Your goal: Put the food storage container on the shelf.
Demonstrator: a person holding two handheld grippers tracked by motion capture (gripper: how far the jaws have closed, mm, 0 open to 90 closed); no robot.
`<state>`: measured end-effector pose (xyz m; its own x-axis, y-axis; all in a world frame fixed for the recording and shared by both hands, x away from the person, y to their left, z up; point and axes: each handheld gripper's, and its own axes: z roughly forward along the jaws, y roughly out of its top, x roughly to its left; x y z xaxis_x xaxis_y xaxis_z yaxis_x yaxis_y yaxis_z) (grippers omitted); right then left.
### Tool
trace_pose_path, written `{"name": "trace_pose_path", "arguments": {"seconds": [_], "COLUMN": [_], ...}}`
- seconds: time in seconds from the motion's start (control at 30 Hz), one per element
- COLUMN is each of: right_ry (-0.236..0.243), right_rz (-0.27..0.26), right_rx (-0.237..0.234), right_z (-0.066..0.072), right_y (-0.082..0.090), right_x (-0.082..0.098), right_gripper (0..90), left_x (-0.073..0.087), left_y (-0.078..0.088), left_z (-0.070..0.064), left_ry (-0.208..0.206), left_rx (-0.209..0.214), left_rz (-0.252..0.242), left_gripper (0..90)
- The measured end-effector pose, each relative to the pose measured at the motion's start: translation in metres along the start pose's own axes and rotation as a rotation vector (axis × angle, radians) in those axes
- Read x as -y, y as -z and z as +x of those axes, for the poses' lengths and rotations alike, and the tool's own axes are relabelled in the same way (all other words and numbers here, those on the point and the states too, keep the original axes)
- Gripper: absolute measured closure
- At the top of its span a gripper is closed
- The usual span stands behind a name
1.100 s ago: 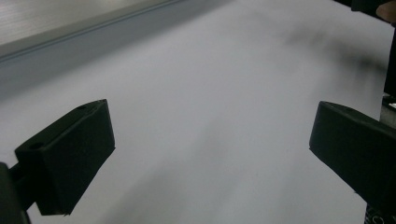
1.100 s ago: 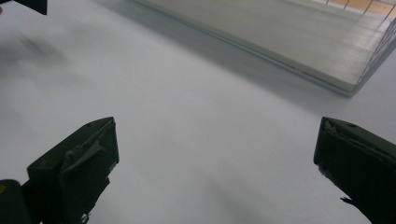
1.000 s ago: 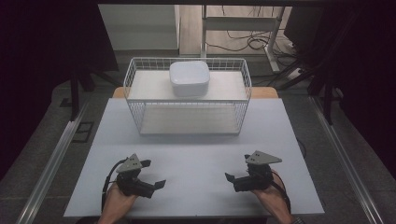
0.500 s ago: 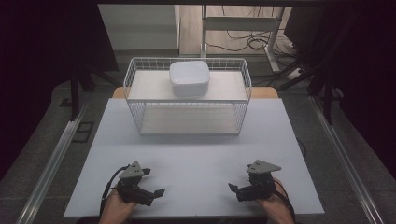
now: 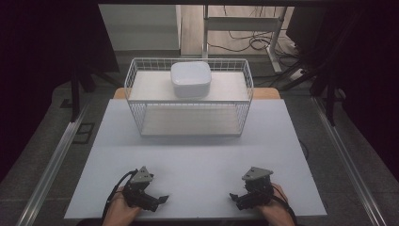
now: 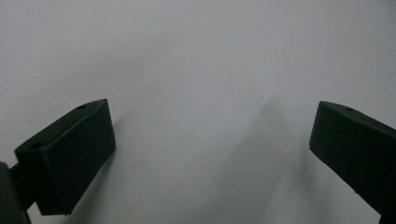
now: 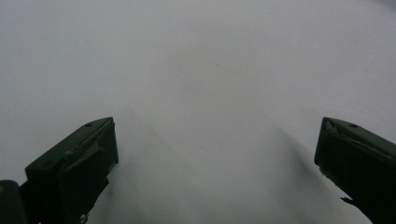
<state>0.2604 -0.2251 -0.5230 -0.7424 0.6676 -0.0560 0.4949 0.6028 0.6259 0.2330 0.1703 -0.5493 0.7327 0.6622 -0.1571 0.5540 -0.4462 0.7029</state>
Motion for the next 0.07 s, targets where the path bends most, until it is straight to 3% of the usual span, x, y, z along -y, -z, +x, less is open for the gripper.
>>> {"name": "trace_pose_path", "arguments": {"seconds": [0.07], "right_ry": [0.004], "right_rz": [0.007], "right_rx": [0.004], "right_z": [0.0002], "right_y": [-0.0006], "right_x": [0.0002], "right_gripper": [0.0], "left_x": [-0.0005], "left_y": [0.0002], "left_z": [-0.0002], "left_ry": [-0.001], "left_rx": [-0.005], "left_rz": [0.003], "left_gripper": [0.0]}}
